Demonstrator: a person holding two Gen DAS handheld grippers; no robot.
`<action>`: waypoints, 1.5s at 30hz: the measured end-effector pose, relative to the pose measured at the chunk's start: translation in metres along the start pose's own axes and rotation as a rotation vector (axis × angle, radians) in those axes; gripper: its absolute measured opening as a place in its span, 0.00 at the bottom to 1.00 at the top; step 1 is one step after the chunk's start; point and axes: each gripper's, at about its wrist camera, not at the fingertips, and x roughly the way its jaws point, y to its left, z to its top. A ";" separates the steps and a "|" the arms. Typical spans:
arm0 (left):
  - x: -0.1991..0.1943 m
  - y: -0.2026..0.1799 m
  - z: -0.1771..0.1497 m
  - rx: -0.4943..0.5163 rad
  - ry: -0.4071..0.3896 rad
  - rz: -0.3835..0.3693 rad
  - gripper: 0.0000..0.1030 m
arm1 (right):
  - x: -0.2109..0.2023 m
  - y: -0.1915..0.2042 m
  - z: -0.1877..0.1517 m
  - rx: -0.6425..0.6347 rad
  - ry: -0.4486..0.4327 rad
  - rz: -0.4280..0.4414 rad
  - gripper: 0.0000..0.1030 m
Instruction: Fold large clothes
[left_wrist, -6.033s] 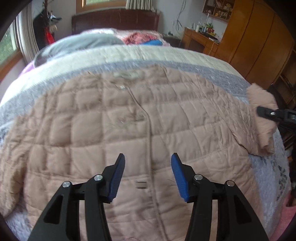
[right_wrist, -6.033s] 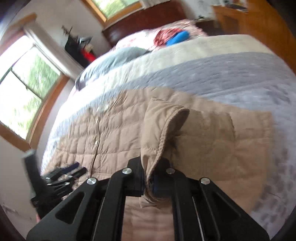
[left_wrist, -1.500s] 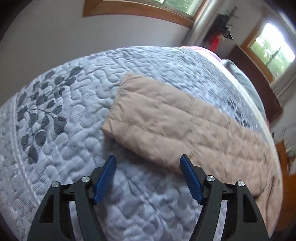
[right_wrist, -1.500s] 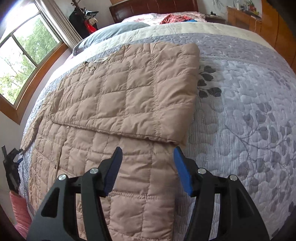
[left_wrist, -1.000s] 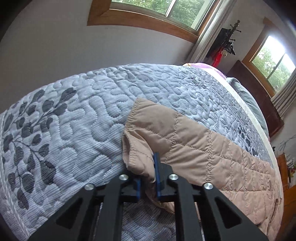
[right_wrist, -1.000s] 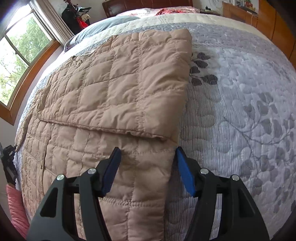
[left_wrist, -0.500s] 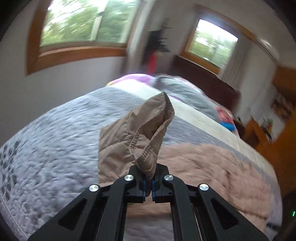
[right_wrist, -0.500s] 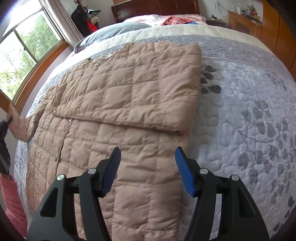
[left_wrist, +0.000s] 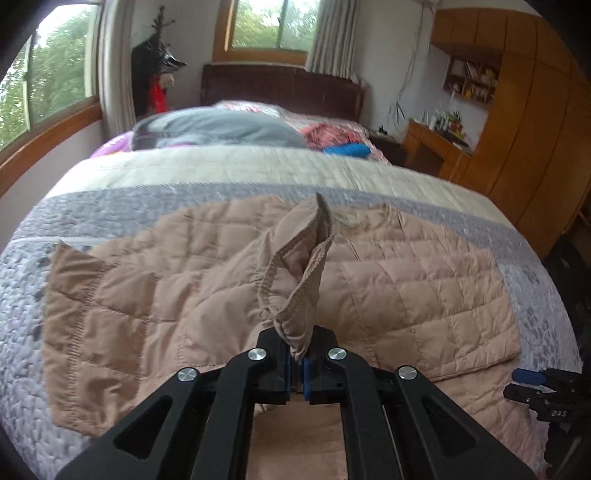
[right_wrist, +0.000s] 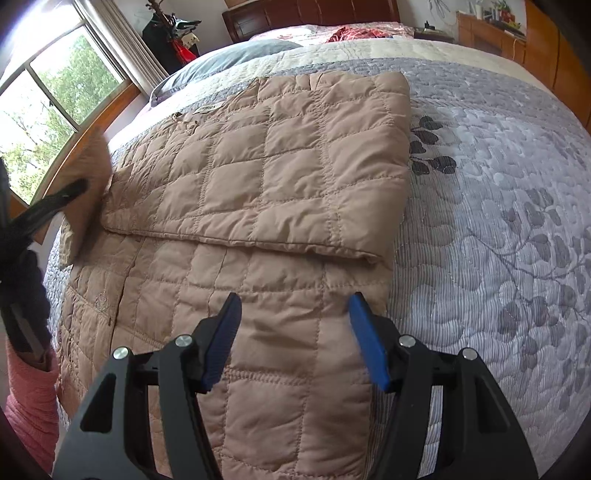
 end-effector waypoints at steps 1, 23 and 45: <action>0.007 -0.002 0.000 0.003 0.018 -0.005 0.06 | 0.000 -0.001 -0.001 0.000 -0.001 0.000 0.59; 0.010 0.102 -0.043 -0.042 0.267 0.137 0.43 | 0.025 0.136 0.058 -0.136 0.154 0.129 0.55; -0.071 0.143 -0.003 -0.178 -0.025 0.171 0.43 | 0.038 0.150 0.119 -0.108 0.093 0.185 0.07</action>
